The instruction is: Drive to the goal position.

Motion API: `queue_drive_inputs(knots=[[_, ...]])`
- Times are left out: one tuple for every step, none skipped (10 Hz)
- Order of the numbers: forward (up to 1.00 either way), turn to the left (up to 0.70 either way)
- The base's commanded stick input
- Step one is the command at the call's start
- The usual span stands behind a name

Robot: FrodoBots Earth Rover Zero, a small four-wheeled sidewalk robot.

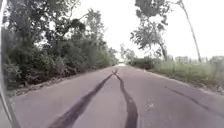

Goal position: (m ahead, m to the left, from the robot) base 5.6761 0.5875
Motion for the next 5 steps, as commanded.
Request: queue_drive_inputs(knots=[[0.70, 0.00], [0.70, 0.00], [0.70, 0.00], [0.70, 0.00], [0.70, 0.00]])
